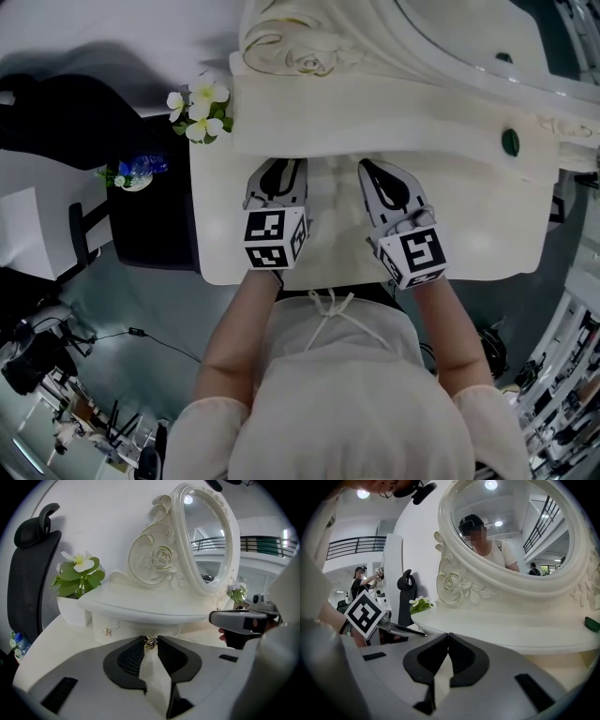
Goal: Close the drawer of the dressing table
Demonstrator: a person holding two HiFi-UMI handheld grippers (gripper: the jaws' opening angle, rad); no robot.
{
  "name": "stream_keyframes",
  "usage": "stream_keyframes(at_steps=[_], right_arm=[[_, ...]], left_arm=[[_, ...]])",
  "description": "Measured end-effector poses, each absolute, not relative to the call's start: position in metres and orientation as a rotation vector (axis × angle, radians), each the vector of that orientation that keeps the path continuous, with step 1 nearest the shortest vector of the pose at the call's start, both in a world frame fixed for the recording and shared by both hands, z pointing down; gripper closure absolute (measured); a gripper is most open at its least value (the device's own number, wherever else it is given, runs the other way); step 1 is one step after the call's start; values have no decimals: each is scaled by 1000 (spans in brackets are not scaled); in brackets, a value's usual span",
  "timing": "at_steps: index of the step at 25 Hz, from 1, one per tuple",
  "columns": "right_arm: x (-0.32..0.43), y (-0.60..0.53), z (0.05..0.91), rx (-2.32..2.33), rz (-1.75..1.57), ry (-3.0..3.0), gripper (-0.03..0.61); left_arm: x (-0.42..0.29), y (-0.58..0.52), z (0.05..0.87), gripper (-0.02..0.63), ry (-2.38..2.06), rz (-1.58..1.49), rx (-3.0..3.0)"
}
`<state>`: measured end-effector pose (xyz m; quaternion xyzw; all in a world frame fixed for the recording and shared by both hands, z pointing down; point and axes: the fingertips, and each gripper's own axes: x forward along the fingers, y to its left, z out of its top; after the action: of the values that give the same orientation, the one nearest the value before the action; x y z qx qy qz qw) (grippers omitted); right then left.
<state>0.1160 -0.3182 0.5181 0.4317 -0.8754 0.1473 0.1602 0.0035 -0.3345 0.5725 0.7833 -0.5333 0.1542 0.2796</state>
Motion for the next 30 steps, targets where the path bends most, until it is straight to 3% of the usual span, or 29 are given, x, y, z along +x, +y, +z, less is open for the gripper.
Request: stream_keyframes(at_steps=[11, 14, 17, 30], right_arm=[[118, -322, 503, 1247, 399, -2498, 572], [120, -315, 496, 1259, 395, -2501, 572], [124, -304, 488, 1261, 388, -2505, 572], [163, -263, 430, 1294, 351, -2581, 572]], left_arm=[[7, -334, 572, 511, -1402, 413, 2103], [12, -325, 570, 398, -1344, 415, 2123], [10, -310, 560, 382, -1354, 438, 2148], [23, -263, 417, 380, -1514, 313, 2399]])
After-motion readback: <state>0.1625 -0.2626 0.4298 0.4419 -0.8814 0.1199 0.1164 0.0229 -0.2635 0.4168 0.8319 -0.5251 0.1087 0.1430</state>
